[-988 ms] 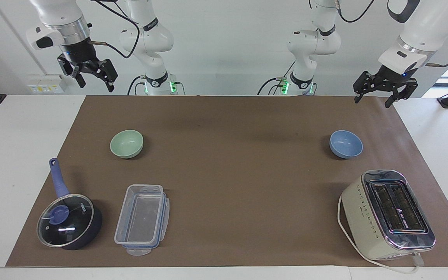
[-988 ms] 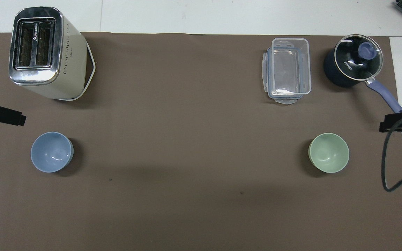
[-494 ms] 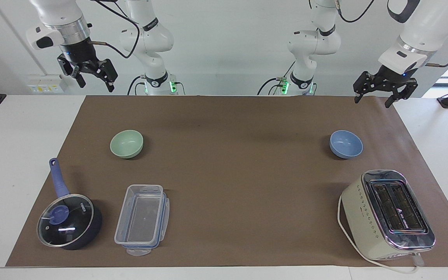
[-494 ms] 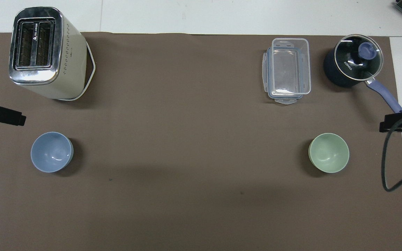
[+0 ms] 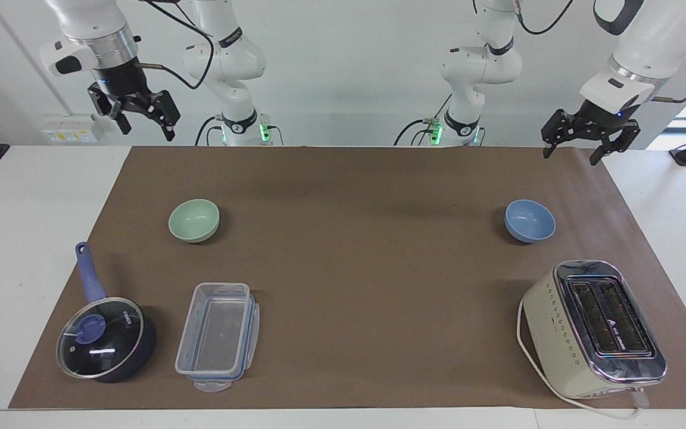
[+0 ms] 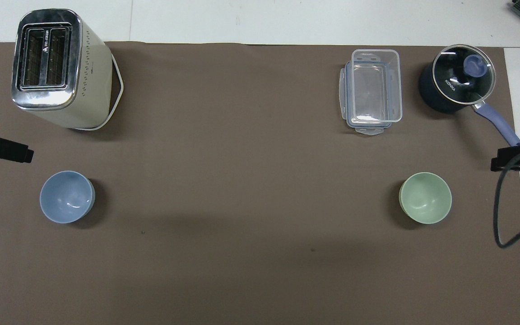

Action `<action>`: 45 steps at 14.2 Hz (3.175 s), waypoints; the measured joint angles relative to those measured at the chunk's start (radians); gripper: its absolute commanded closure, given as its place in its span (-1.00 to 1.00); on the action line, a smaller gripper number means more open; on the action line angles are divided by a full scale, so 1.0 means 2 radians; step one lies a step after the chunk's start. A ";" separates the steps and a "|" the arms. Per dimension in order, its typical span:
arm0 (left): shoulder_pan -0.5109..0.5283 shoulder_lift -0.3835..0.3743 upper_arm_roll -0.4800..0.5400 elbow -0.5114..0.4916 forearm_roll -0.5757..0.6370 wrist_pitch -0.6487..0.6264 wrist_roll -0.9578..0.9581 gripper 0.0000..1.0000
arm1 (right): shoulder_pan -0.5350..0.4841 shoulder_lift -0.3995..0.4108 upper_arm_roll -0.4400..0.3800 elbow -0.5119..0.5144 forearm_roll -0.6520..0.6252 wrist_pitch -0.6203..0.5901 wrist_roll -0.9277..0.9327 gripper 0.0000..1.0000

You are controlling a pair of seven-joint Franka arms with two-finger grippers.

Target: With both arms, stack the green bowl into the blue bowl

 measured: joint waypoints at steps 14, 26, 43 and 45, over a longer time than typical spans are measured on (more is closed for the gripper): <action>0.042 -0.006 0.005 -0.034 0.000 0.007 0.061 -1.00 | 0.000 0.000 0.000 0.000 0.000 0.000 0.000 -1.00; 0.093 -0.041 0.006 -0.202 -0.005 0.142 0.088 -1.00 | 0.000 0.000 0.000 0.000 0.000 0.000 0.000 -1.00; 0.133 0.002 0.007 -0.336 -0.021 0.296 0.139 -0.35 | 0.000 0.000 0.000 0.000 0.000 0.000 0.000 -1.00; 0.136 0.013 0.007 -0.343 -0.031 0.322 0.143 -0.33 | 0.000 0.000 0.000 0.000 0.000 0.000 0.000 -1.00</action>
